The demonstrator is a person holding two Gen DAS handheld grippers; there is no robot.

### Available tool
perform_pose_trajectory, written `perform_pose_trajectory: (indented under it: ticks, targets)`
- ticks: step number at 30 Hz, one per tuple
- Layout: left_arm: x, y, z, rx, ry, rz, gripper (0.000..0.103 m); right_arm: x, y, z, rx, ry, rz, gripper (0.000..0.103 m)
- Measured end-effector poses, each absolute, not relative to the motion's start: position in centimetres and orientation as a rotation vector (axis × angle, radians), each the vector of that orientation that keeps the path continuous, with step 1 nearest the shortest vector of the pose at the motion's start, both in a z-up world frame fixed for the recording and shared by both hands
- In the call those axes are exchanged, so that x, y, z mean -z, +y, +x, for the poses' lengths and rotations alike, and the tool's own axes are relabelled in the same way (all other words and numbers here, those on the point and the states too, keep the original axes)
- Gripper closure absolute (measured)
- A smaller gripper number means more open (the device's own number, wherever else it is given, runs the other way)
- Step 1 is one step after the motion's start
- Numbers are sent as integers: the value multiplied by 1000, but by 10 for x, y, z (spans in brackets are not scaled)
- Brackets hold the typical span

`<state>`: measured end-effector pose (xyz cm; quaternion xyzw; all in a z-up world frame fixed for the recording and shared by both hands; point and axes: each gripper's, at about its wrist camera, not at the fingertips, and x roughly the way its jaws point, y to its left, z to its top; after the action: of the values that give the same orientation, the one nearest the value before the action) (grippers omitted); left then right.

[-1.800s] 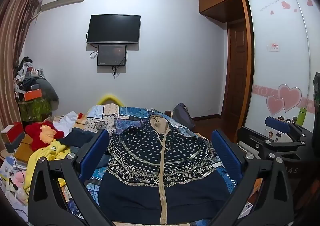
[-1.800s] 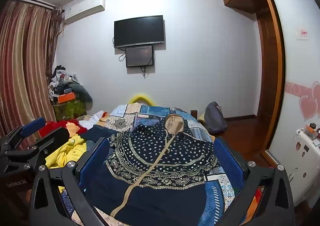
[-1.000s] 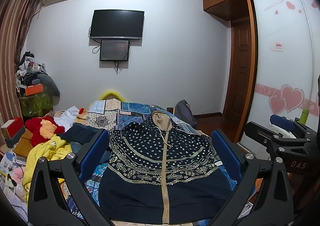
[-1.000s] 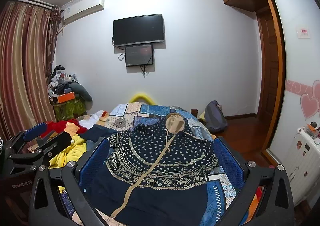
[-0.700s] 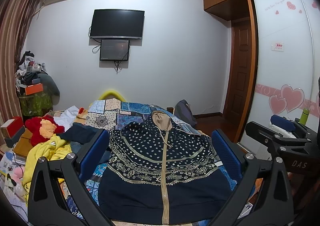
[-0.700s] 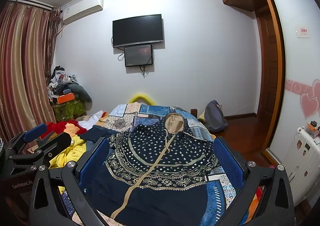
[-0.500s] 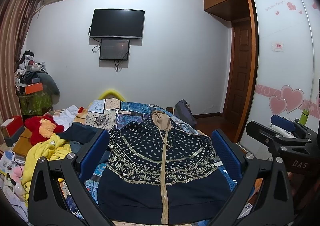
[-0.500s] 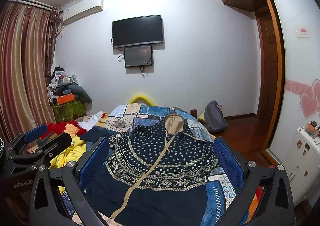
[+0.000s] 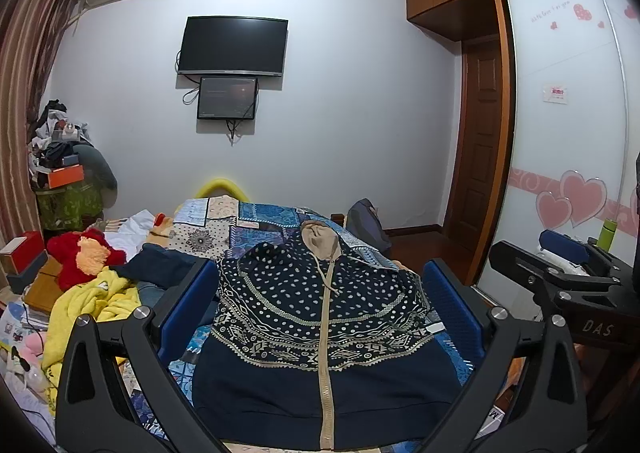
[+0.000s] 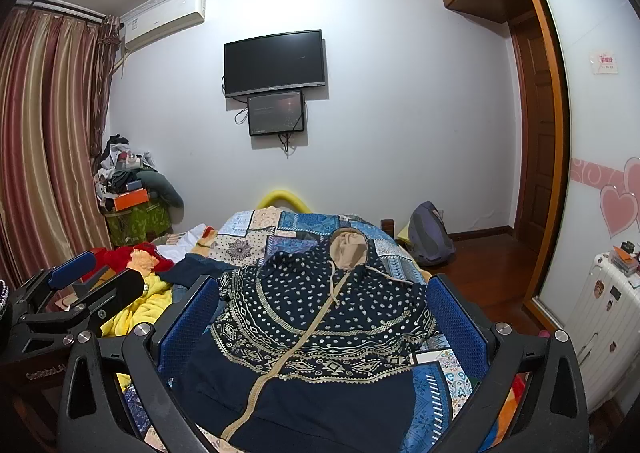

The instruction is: Fold large clothes

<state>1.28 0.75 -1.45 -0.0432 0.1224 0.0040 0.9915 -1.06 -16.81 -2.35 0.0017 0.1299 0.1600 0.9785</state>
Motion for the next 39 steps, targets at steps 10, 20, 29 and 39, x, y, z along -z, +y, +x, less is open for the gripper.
perform_pose_trajectory:
  ticks: [10,20,29,39]
  targets:
    - [11,4,14,3,242,-84,0,22,-171,-5,-314,266,12,0]
    - [8,4,13,3,237,-87,0,22,-173,-4,-302,263,23,0]
    - [10,12,17,-18,243,-81,0,24,-174,-2,-291,274,30,0]
    - [17,37,38,-49,263,-113,0,30,-160,24,-283,319,3,0]
